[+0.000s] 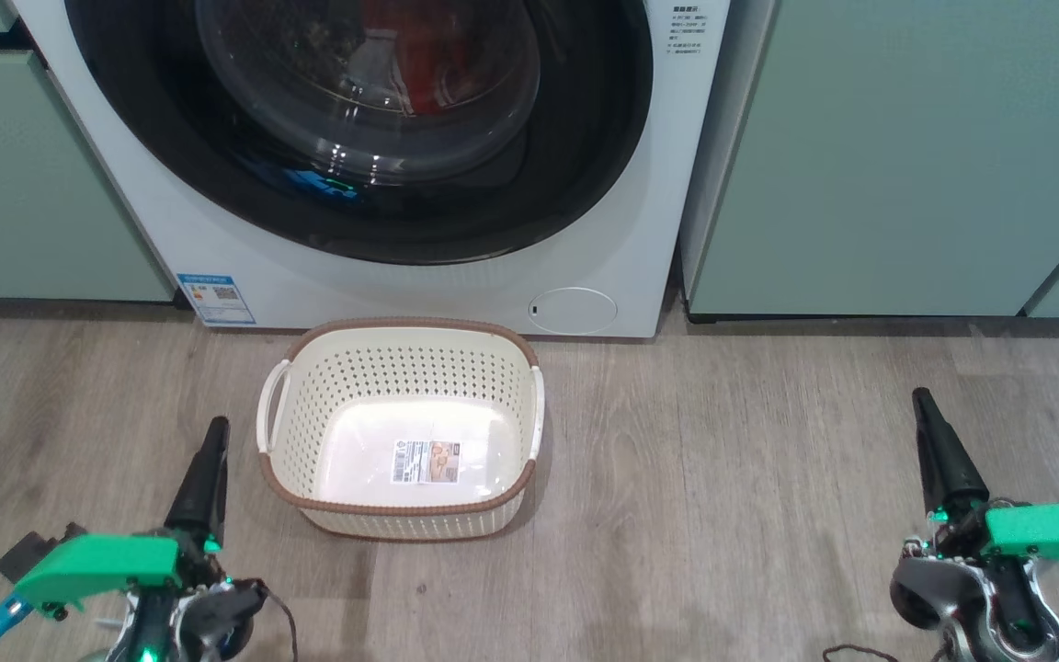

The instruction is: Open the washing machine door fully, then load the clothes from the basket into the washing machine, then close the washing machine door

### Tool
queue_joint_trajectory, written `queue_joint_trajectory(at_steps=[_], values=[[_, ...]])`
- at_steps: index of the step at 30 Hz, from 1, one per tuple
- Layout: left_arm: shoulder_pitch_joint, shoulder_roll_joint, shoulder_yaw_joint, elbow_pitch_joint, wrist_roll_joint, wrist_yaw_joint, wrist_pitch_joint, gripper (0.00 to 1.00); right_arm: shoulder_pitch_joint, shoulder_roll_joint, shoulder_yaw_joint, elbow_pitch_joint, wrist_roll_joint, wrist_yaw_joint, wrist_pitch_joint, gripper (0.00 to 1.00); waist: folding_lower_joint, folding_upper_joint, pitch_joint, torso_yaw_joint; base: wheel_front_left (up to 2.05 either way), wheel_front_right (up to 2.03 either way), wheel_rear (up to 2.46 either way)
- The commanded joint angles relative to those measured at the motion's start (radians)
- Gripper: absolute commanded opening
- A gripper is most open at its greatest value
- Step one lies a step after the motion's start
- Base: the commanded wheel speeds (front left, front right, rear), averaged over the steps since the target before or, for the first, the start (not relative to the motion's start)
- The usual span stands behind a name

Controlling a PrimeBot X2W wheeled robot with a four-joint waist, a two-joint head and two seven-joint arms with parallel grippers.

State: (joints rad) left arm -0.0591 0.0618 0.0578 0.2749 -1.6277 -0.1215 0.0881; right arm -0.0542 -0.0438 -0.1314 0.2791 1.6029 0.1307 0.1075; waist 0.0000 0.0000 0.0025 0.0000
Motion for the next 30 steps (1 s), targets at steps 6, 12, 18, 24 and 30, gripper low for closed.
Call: queue_joint_trajectory(at_steps=[6, 12, 18, 24, 30], values=[[-0.049, 0.004, 0.035, -0.029, 0.002, -0.009, 0.008, 0.0, -0.055, -0.006, 0.017, -0.033, 0.005, 0.0, 0.006, 0.0, 0.0, 0.0, 0.0, 0.0, 0.0, 0.0, 0.0], [-0.049, 0.003, 0.037, -0.029, 0.003, -0.009, 0.01, 0.0, -0.055, -0.006, 0.017, -0.033, 0.005, 0.0, 0.006, 0.0, 0.0, 0.0, 0.0, 0.0, 0.0, 0.0, 0.0], [-0.049, 0.002, 0.038, -0.029, 0.004, -0.009, 0.011, 0.0, -0.055, -0.006, 0.017, -0.033, 0.005, 0.0, 0.006, 0.0, 0.0, 0.0, 0.0, 0.0, 0.0, 0.0, 0.0], [-0.049, 0.001, 0.039, -0.029, 0.005, -0.009, 0.012, 0.0, -0.055, -0.006, 0.017, -0.033, 0.005, 0.0, 0.006, 0.0, 0.0, 0.0, 0.0, 0.0, 0.0, 0.0, 0.0], [-0.049, 0.0, 0.041, -0.029, 0.006, -0.009, 0.013, 0.0, -0.055, -0.006, 0.017, -0.033, 0.006, 0.0, 0.006, 0.0, 0.0, 0.0, 0.0, 0.0, 0.0, 0.0, 0.0]])
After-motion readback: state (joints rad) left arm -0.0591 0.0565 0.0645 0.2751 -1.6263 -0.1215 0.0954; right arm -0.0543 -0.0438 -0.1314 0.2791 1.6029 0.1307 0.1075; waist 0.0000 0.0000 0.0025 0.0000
